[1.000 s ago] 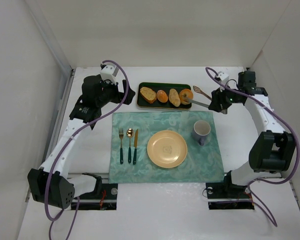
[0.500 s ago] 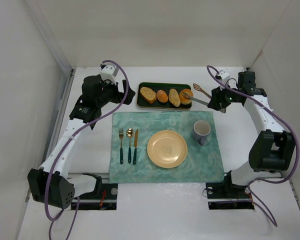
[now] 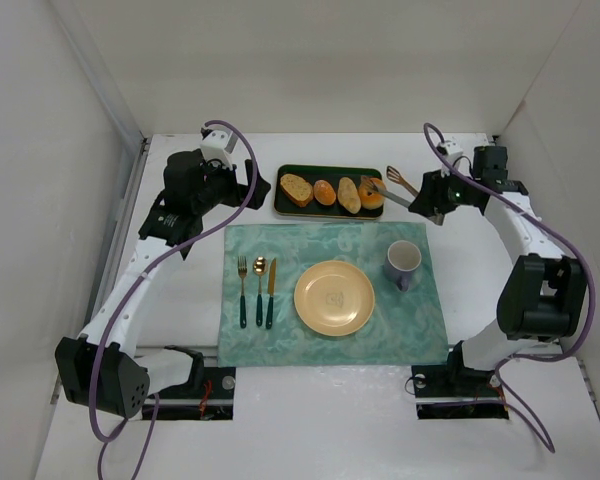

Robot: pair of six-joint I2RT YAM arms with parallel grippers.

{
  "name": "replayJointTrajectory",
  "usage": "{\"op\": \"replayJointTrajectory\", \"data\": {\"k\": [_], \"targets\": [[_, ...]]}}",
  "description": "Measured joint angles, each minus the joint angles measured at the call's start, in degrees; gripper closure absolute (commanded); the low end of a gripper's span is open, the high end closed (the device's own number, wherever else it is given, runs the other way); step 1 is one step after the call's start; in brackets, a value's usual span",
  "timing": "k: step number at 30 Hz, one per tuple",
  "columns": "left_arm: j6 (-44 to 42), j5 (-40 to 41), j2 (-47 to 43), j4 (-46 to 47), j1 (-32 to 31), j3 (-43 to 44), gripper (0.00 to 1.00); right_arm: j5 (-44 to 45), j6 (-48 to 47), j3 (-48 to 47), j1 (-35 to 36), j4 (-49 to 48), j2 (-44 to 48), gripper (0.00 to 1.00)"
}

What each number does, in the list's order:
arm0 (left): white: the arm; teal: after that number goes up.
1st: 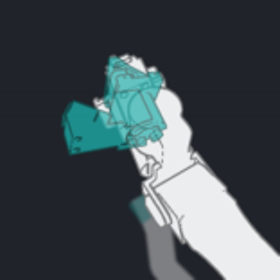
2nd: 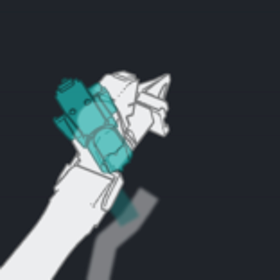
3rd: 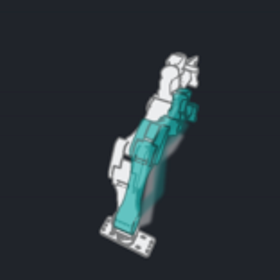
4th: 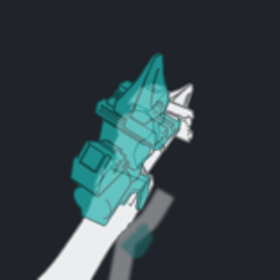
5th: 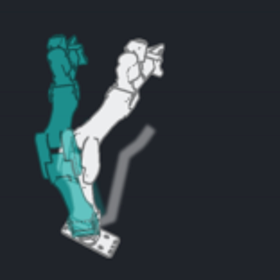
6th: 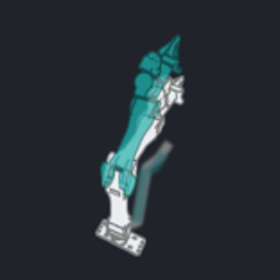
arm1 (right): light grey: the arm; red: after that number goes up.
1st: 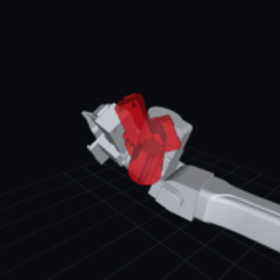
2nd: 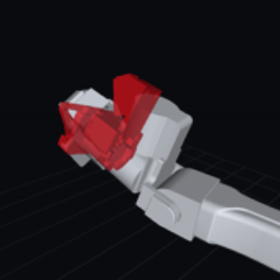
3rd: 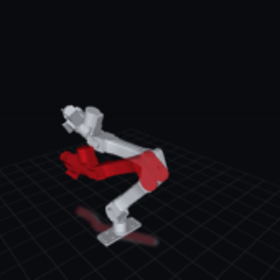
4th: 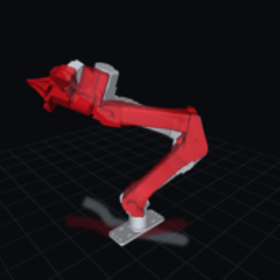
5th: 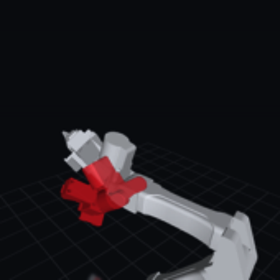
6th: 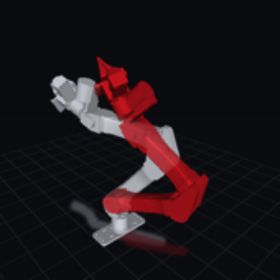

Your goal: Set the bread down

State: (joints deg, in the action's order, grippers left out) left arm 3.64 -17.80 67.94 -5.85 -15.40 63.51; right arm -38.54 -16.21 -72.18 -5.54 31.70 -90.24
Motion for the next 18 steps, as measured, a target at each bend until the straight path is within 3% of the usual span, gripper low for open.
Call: {"op": "replayJointTrajectory", "data": {"k": [18], "targets": [[0.0, 0.0, 0.0, 0.0, 0.0, 0.0, 0.0, 3.61, 11.63, 3.78, 0.37, -5.62, 0.26, 0.43]]}}
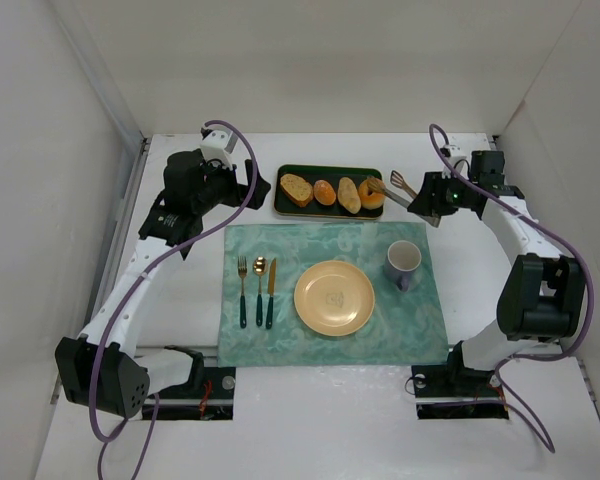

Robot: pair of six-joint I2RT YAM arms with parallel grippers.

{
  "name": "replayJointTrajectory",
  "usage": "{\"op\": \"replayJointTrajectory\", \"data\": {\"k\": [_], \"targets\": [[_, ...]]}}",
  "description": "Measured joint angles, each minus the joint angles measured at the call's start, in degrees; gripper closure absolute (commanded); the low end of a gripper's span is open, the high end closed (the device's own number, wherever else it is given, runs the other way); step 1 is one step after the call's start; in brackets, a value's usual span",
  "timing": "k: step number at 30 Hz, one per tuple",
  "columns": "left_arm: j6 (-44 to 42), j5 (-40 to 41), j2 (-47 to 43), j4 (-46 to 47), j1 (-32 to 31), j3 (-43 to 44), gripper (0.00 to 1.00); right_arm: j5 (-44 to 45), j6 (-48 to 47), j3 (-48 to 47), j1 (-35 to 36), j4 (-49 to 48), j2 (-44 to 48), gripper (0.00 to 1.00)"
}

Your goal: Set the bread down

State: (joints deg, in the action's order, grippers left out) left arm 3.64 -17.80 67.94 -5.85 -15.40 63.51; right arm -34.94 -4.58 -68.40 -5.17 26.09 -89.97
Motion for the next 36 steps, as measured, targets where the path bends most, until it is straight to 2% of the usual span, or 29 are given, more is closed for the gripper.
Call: {"op": "replayJointTrajectory", "data": {"k": [36], "targets": [[0.0, 0.0, -1.01, -0.02, 0.0, 0.0, 0.0, -0.92, 2.01, 0.0, 0.0, -0.9, -2.14, 0.45]]}}
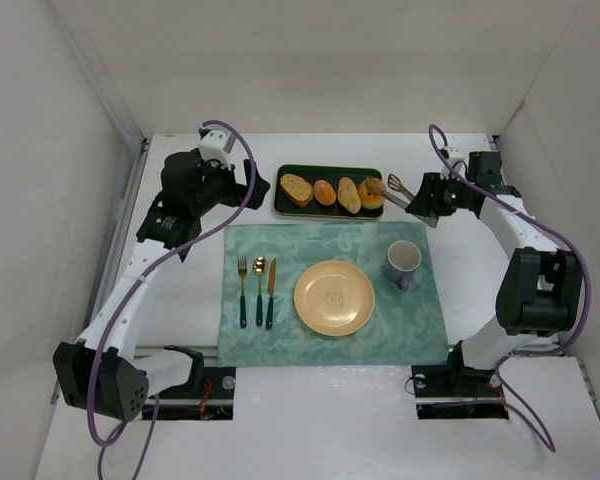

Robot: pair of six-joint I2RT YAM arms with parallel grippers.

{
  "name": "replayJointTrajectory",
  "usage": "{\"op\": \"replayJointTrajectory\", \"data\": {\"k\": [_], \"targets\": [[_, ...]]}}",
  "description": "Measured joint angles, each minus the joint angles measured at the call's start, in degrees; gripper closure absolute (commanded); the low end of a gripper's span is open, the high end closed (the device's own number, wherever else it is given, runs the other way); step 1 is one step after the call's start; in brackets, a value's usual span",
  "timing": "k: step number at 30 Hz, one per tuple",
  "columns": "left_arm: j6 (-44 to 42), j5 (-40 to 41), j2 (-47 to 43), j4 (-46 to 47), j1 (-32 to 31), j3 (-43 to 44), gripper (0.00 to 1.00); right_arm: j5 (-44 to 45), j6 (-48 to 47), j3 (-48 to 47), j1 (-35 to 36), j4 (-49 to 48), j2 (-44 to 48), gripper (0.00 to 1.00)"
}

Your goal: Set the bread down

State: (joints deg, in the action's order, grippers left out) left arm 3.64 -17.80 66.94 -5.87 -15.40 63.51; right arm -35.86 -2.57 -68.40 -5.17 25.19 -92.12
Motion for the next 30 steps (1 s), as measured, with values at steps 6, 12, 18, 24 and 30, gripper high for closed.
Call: {"op": "replayJointTrajectory", "data": {"k": [6, 12, 18, 24, 30], "targets": [[-0.02, 0.0, -0.07, 0.0, 0.0, 0.0, 0.0, 0.0, 0.07, 0.0, 0.0, -0.02, -0.26, 0.47], [-0.02, 0.0, -0.07, 0.0, 0.0, 0.0, 0.0, -0.26, 0.07, 0.0, 0.0, 0.0, -0.39, 0.5], [-0.02, 0.04, -0.07, 0.0, 0.0, 0.0, 0.0, -0.59, 0.09, 0.0, 0.0, 0.02, -0.61, 0.56], [-0.02, 0.04, -0.09, 0.02, 0.0, 0.0, 0.0, -0.7, 0.15, 0.0, 0.0, 0.07, -0.63, 0.62], [-0.02, 0.07, -0.07, 0.0, 0.0, 0.0, 0.0, -1.27, 0.17, 0.0, 0.0, 0.09, -0.63, 0.68]]}}
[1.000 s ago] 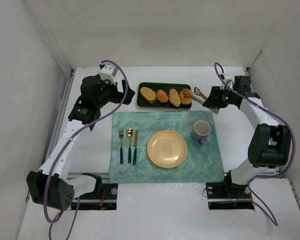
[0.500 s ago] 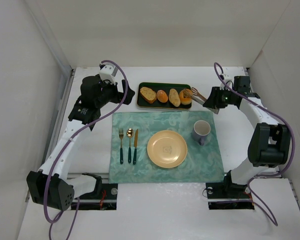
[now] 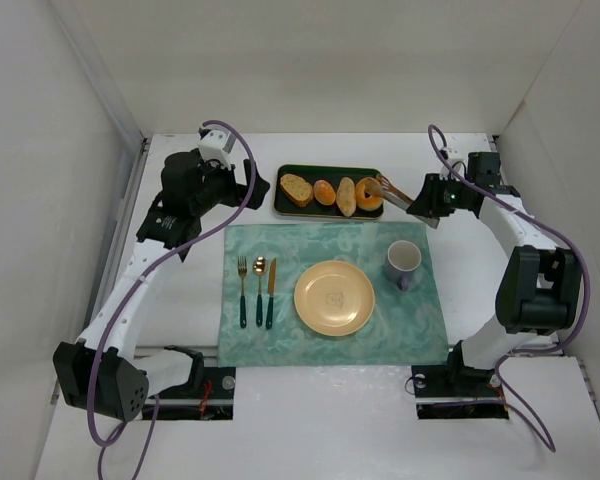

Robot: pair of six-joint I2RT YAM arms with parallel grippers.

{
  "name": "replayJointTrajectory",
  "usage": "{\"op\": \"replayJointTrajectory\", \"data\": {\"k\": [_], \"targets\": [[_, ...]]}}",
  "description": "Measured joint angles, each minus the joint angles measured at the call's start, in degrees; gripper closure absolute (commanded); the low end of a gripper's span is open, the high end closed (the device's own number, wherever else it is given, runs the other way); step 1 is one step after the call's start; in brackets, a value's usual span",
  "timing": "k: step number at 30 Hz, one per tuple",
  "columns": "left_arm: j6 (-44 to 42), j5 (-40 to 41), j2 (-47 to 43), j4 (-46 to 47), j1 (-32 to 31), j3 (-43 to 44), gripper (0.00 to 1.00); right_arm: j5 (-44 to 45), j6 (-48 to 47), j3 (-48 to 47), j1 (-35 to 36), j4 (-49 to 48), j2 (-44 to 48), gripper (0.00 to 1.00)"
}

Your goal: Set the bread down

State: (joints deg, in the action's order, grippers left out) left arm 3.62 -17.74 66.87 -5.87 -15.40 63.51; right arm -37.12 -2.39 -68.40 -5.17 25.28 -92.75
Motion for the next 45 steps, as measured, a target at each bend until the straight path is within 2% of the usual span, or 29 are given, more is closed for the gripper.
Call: {"op": "replayJointTrajectory", "data": {"k": [7, 24, 31, 37, 45], "targets": [[0.0, -0.02, 0.0, 0.0, 0.0, 0.0, 0.0, -0.35, -0.7, -0.02, 0.0, 0.28, 0.79, 0.68], [0.0, 0.0, -0.02, 0.02, 0.0, 0.0, 0.0, -0.11, -4.68, -1.81, 0.0, 3.91, 11.69, 0.68], [0.0, 0.57, -0.83, 0.0, 0.0, 0.0, 0.0, -3.63, -10.82, -5.79, 0.0, 12.81, 16.72, 0.68], [-0.02, 2.1, -3.02, 0.11, 0.0, 0.0, 0.0, -9.22, -20.39, -8.09, 1.36, 23.34, 22.82, 0.69], [-0.13, 3.67, -5.11, 1.51, 0.0, -0.02, 0.0, -10.67, -33.94, -6.29, 14.43, 39.67, 27.96, 0.69]]}}
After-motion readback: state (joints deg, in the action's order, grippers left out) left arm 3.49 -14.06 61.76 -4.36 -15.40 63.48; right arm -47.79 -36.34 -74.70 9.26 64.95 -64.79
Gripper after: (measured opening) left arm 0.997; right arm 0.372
